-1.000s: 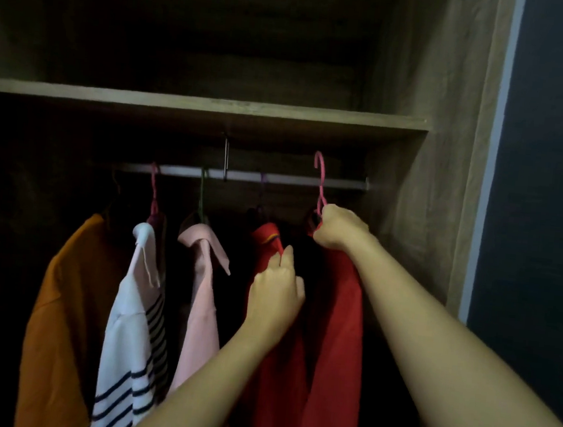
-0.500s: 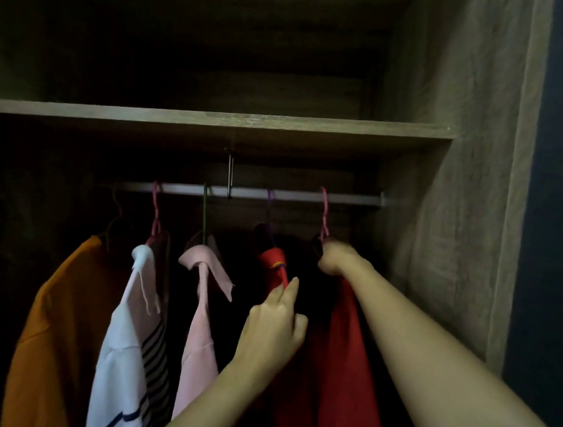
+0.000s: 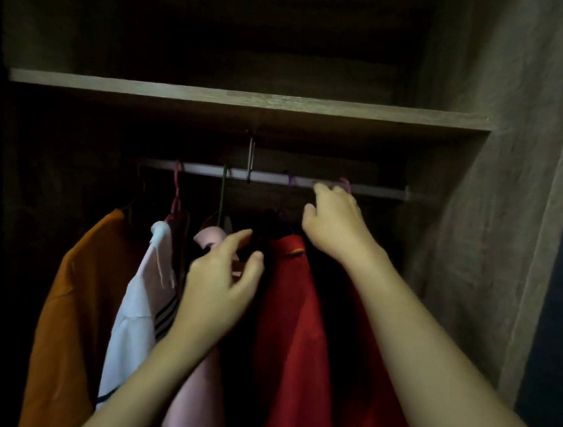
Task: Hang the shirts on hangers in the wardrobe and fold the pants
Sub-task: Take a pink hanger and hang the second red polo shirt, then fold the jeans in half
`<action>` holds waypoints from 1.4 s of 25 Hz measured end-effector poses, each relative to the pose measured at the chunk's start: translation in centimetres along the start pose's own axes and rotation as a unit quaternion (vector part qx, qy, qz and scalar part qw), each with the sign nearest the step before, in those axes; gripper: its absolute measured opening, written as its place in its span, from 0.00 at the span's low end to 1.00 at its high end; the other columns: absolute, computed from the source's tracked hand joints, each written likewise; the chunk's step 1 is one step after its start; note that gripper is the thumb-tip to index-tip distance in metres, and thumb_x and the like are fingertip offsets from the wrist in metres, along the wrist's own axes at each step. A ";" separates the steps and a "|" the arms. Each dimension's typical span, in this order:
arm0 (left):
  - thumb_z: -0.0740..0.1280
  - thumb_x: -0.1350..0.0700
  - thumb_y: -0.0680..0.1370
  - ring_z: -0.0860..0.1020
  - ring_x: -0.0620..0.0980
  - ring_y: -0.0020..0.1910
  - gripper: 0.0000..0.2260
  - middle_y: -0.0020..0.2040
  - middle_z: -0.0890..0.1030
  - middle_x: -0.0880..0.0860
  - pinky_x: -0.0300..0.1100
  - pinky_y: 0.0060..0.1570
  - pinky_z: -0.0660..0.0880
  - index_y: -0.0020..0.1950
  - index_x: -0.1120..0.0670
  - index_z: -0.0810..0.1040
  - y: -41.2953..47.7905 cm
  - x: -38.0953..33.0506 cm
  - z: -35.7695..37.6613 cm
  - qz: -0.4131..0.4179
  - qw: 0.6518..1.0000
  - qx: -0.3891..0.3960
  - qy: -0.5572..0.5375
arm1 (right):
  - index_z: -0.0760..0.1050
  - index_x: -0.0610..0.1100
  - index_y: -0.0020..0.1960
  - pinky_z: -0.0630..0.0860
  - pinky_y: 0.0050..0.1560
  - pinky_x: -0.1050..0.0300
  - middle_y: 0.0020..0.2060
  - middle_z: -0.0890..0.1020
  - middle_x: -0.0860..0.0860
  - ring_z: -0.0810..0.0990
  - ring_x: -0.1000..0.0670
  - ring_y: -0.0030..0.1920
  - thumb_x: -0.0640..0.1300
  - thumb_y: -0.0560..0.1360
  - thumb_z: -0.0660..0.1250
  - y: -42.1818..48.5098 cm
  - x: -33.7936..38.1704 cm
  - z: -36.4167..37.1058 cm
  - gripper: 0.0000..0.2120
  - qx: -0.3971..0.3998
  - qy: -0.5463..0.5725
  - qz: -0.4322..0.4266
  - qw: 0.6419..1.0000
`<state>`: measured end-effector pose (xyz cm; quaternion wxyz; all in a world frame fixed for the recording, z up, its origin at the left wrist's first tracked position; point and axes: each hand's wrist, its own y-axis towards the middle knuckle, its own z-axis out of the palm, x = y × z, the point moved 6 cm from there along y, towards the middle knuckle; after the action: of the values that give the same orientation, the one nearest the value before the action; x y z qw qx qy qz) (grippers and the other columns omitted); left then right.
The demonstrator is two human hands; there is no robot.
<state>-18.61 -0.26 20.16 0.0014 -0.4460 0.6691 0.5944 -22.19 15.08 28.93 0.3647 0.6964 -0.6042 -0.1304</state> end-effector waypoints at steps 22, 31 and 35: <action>0.59 0.52 0.77 0.68 0.57 0.69 0.26 0.71 0.68 0.60 0.44 0.67 0.64 0.73 0.62 0.63 -53.4 25.5 -37.4 -0.547 0.766 0.053 0.333 | 0.57 0.43 0.74 0.59 0.70 0.51 0.72 0.63 0.43 0.62 0.43 0.71 0.52 0.80 0.56 -48.4 37.6 36.6 0.26 0.483 0.211 -0.455 0.717; 0.60 0.52 0.80 0.63 0.58 0.72 0.28 0.75 0.60 0.59 0.47 0.69 0.61 0.76 0.60 0.55 -79.7 29.5 -37.2 -0.724 0.618 0.098 0.290 | 0.54 0.41 0.75 0.56 0.71 0.50 0.74 0.60 0.41 0.60 0.41 0.72 0.53 0.80 0.54 -69.8 38.7 51.2 0.28 0.588 0.101 -0.502 0.626; 0.61 0.48 0.79 0.59 0.56 0.73 0.32 0.76 0.57 0.59 0.44 0.71 0.57 0.77 0.60 0.51 -87.8 30.3 -35.3 -0.765 0.576 0.078 0.277 | 0.56 0.39 0.74 0.57 0.71 0.48 0.73 0.60 0.39 0.61 0.39 0.72 0.52 0.79 0.56 -76.9 41.1 55.9 0.28 0.565 0.125 -0.518 0.630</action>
<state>34.35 -37.31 -55.36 0.3046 -0.9335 0.0911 0.1660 10.12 -42.73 -50.68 -0.1560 0.9739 -0.0480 0.1575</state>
